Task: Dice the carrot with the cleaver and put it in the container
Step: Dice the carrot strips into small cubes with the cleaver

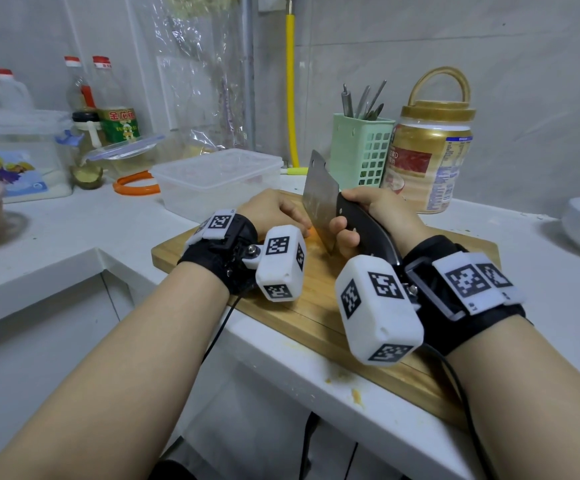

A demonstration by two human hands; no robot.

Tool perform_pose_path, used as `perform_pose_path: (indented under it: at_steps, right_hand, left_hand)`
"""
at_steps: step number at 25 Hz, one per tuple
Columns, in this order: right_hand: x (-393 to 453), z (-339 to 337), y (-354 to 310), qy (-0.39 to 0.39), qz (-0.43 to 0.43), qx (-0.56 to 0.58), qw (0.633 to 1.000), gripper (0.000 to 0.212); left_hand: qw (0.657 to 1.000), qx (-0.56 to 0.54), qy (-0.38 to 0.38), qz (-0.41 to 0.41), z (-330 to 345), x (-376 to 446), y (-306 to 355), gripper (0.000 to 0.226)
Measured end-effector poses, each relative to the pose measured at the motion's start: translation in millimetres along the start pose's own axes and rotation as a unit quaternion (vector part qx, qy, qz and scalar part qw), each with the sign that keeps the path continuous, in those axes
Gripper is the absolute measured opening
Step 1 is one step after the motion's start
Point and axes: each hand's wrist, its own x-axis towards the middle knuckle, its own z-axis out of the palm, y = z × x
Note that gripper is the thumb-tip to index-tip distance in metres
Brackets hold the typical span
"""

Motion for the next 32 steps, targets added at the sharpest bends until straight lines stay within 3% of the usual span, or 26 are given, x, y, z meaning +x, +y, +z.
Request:
perform_pose_path:
  at_steps: [4, 11, 32]
  right_hand:
    - [-0.1, -3.4, -1.1, -0.005, -0.014, -0.003, 1.000, 0.020]
    - [-5.9, -2.9, -3.4, -0.031, -0.012, 0.085, 0.996, 0.022]
    - [-1.9, 4.1, 1.7, -0.027, 0.000, 0.039, 0.999, 0.020]
  left_hand:
    - [0.999, 0.002, -0.014, 0.032, -0.4, 1.0, -0.7, 0.012]
    - [1.000, 0.024, -0.013, 0.011, 0.5, 3.5, -1.4, 0.011]
    - [1.000, 0.013, -0.024, 0.001, 1.5, 6.0, -6.0, 0.010]
